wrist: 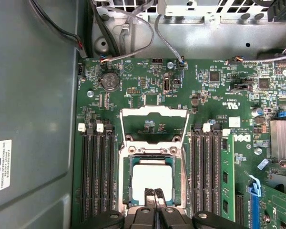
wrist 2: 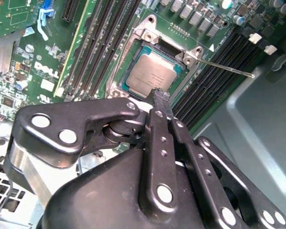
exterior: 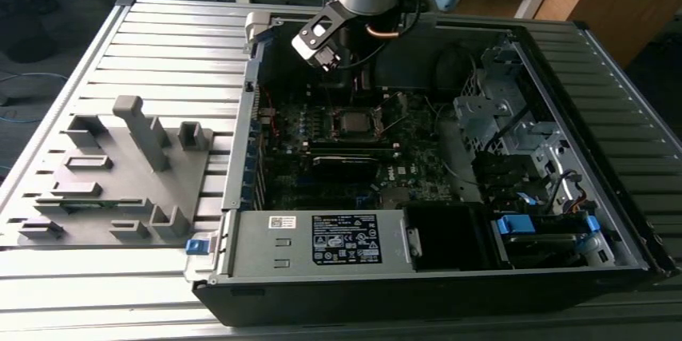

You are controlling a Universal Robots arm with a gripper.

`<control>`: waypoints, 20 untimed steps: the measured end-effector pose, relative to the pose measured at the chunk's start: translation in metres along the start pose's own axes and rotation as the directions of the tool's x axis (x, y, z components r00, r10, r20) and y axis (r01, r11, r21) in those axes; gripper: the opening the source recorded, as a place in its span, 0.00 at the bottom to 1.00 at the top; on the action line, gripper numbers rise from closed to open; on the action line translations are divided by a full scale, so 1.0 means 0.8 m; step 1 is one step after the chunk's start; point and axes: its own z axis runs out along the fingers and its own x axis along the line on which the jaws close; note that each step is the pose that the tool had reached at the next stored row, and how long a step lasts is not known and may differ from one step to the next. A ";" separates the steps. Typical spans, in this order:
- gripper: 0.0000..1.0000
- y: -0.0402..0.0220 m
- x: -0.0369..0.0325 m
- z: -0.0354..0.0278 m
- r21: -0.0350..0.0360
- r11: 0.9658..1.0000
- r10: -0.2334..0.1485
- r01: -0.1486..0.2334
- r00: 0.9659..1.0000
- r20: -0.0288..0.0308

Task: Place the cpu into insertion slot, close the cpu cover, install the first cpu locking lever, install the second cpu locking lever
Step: 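Close the cpu cover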

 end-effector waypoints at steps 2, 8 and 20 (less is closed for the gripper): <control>0.11 0.0000 0.0000 -0.0001 0.000 1.000 0.000 0.000 1.000 0.000; 0.11 0.0000 0.0000 -0.0010 0.000 1.000 0.000 0.000 1.000 0.000; 0.11 0.0015 0.0001 -0.0032 0.000 1.000 0.000 0.000 1.000 0.000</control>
